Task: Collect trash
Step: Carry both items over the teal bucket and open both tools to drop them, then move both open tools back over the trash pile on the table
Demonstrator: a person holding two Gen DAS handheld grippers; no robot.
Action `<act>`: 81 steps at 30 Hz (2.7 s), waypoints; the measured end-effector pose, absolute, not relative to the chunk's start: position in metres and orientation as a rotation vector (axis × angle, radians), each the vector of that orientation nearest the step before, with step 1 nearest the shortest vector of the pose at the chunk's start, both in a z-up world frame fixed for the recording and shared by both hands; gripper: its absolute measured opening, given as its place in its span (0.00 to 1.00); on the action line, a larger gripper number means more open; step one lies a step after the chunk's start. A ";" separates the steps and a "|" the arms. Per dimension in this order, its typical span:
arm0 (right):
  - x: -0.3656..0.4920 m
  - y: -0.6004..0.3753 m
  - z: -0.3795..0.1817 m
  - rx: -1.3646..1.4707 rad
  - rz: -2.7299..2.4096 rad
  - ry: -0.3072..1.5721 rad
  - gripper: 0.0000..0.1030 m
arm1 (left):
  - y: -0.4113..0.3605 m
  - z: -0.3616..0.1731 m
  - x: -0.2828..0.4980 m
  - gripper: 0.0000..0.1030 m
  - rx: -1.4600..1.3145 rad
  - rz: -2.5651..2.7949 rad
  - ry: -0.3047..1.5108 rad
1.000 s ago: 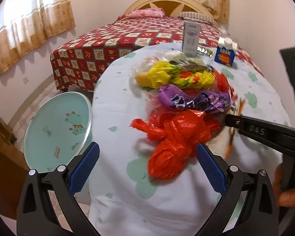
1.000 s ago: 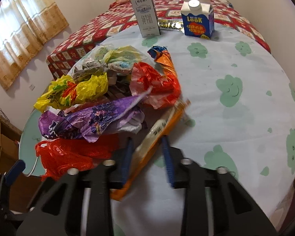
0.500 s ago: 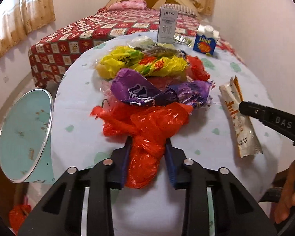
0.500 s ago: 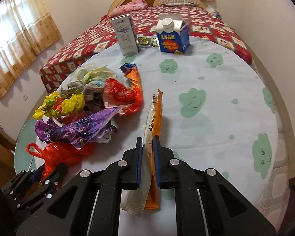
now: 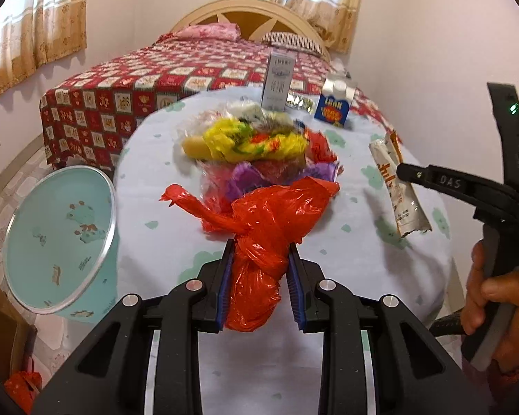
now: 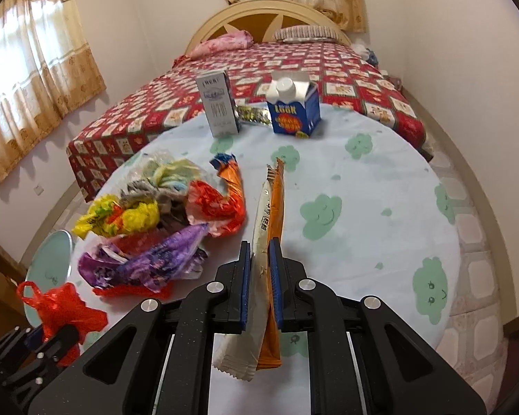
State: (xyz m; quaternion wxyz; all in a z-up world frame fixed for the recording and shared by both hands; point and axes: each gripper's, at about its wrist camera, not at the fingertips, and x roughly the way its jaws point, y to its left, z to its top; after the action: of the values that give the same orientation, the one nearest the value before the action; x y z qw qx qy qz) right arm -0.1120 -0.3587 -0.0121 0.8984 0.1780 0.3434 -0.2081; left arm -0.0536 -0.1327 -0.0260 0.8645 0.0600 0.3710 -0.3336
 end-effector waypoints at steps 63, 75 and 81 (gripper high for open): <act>0.085 -0.110 -0.041 0.142 0.117 0.902 0.47 | 0.059 -0.056 0.084 0.61 -0.109 0.023 0.828; 0.045 -0.141 -0.021 0.111 -0.050 0.769 0.72 | 0.056 -0.036 0.067 0.82 -0.046 0.102 0.734; 0.027 -0.160 -0.023 0.137 -0.092 0.749 0.77 | 0.048 -0.031 0.058 0.84 -0.013 0.097 0.713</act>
State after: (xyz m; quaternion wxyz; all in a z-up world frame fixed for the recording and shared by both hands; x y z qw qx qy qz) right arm 0.0270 -0.1596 -0.0232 0.9274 0.0670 0.3653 -0.0447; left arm 0.0582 0.0480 -0.0307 0.9359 -0.0062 0.3491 0.0473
